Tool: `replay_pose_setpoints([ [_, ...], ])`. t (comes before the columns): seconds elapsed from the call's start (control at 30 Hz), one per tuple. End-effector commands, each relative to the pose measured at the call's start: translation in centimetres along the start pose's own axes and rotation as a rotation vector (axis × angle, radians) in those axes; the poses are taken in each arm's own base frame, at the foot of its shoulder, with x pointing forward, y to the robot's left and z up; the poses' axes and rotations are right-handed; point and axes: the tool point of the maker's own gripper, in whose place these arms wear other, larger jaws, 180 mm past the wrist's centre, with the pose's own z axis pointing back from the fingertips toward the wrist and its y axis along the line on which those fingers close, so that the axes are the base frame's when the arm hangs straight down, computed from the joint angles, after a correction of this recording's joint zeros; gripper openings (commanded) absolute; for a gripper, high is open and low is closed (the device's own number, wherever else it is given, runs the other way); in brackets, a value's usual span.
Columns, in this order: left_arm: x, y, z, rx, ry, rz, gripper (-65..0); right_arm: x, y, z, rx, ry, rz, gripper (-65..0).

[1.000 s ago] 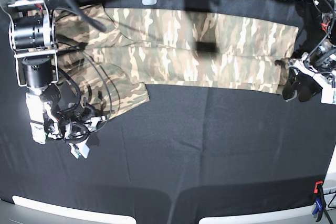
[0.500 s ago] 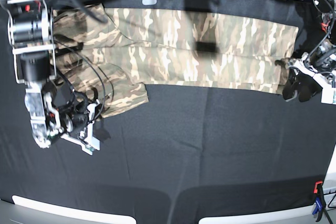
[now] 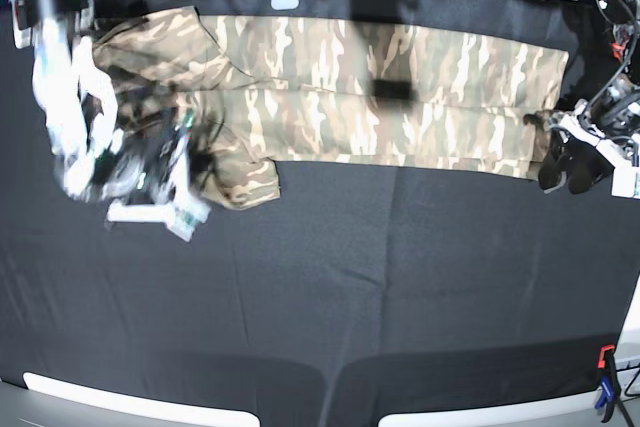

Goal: Layout the t-shirt on the table in an organized manner, then fold the t-shirt properly
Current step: 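Grasp the sleeve end with the right gripper and fold it inward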

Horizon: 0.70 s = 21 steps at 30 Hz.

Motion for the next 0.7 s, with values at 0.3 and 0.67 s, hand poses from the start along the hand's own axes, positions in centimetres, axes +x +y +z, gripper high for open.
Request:
replay_pose_setpoints([
  [0.3,2.0,0.0,0.2,-0.01,-0.061,-0.022,-32.8,-0.3,6.6,6.5,0.055,-0.12,0.057,-65.0],
  [0.67,2.0,0.0,0.2,-0.01,-0.061,-0.021,-32.8,-1.3,12.6,8.6,0.187,-0.156,0.011,-65.0],
])
